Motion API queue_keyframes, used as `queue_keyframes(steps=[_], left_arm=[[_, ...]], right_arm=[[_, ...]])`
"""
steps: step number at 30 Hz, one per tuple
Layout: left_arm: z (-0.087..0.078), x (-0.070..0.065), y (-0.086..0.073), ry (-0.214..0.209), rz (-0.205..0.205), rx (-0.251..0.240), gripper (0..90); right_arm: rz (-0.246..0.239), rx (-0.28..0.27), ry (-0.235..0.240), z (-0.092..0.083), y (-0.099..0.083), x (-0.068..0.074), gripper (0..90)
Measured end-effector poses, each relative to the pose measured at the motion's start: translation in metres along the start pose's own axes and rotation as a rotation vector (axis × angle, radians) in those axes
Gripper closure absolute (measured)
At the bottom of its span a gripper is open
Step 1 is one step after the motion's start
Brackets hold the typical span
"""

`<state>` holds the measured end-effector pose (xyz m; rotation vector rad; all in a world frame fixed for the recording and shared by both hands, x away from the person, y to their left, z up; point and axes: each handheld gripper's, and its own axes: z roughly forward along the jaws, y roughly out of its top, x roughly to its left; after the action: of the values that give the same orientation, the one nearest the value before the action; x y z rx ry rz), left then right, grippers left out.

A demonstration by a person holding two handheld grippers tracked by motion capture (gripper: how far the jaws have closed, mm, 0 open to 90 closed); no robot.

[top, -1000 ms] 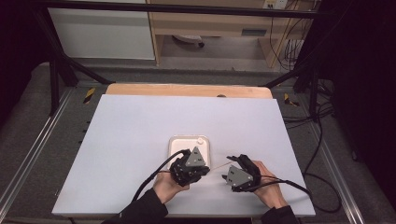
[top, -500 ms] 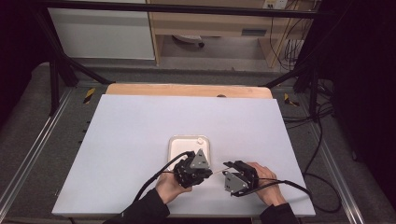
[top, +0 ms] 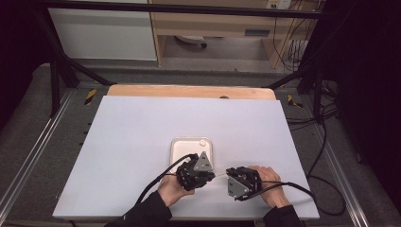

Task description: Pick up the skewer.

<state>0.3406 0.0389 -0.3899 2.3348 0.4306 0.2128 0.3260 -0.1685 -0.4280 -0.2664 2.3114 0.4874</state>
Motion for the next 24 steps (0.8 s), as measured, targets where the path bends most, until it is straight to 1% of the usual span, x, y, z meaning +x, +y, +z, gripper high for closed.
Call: queue_keyframes(steps=[1, 2, 5, 6, 7, 8, 9, 10, 11, 12, 14, 15, 17, 18, 19, 20, 22, 23, 24], left_arm=[[0.000, 0.000, 0.000, 0.001, 0.000, 0.000, 88.3], [0.000, 0.002, 0.000, -0.005, -0.004, 0.008, 88.3], [0.001, 0.002, 0.000, -0.004, -0.009, 0.015, 87.8], [0.001, 0.003, 0.000, -0.014, -0.011, 0.022, 87.5], [0.002, 0.003, 0.001, 0.001, 0.001, 0.034, 86.9], [0.002, 0.003, 0.001, 0.001, 0.001, 0.034, 83.9], [0.002, 0.003, 0.002, 0.012, 0.010, 0.043, 79.4], [0.003, 0.003, 0.003, 0.013, 0.020, 0.060, 77.5], [0.005, 0.003, 0.004, 0.007, 0.027, 0.091, 75.4], [0.007, 0.002, 0.005, 0.010, 0.036, 0.120, 75.4], [0.012, 0.002, 0.007, 0.011, 0.059, 0.173, 73.3], [0.014, 0.002, 0.009, 0.024, 0.064, 0.191, 73.4], [0.017, 0.002, 0.011, 0.015, 0.070, 0.221, 74.3], [0.019, 0.002, 0.012, 0.015, 0.070, 0.231, 78.4], [0.020, 0.002, 0.012, 0.008, 0.067, 0.242, 78.4], [0.021, 0.003, 0.013, 0.003, 0.065, 0.253, 82.2], [0.023, 0.002, 0.014, 0.004, 0.065, 0.269, 85.9], [0.024, 0.002, 0.014, -0.001, 0.067, 0.279, 86.6], [0.024, 0.001, 0.015, 0.003, 0.073, 0.287, 86.7]], right_arm=[[0.002, 0.006, 0.012, 0.000, 0.000, 0.002, 87.7], [-0.003, 0.008, 0.011, 0.000, 0.001, 0.002, 87.9], [-0.014, 0.012, 0.016, 0.000, 0.002, 0.002, 88.3], [-0.019, 0.017, 0.020, 0.000, 0.002, 0.002, 88.4], [-0.030, 0.022, 0.024, 0.000, 0.002, 0.002, 88.4], [-0.030, 0.022, 0.024, 0.000, 0.002, 0.002, 88.4], [-0.037, 0.036, 0.022, 0.001, 0.003, 0.001, 88.4], [-0.037, 0.037, 0.023, 0.001, 0.004, 0.001, 88.4], [-0.039, 0.040, 0.023, 0.001, 0.004, 0.001, 88.4], [-0.039, 0.040, 0.023, 0.001, 0.004, 0.001, 88.4], [-0.059, 0.050, 0.023, 0.002, 0.006, 0.000, 88.4], [-0.054, 0.053, 0.023, 0.002, 0.006, 0.001, 88.5], [-0.058, 0.051, 0.025, 0.002, 0.007, 0.001, 88.5], [-0.068, 0.056, 0.023, 0.002, 0.008, 0.000, 88.5], [-0.068, 0.056, 0.023, 0.002, 0.008, 0.000, 88.5], [-0.076, 0.061, 0.024, 0.002, 0.008, 0.001, 88.5], [-0.080, 0.064, 0.026, 0.002, 0.009, 0.001, 88.5], [-0.079, 0.065, 0.029, 0.002, 0.009, 0.001, 88.5], [-0.087, 0.066, 0.029, 0.002, 0.009, 0.001, 88.5]])
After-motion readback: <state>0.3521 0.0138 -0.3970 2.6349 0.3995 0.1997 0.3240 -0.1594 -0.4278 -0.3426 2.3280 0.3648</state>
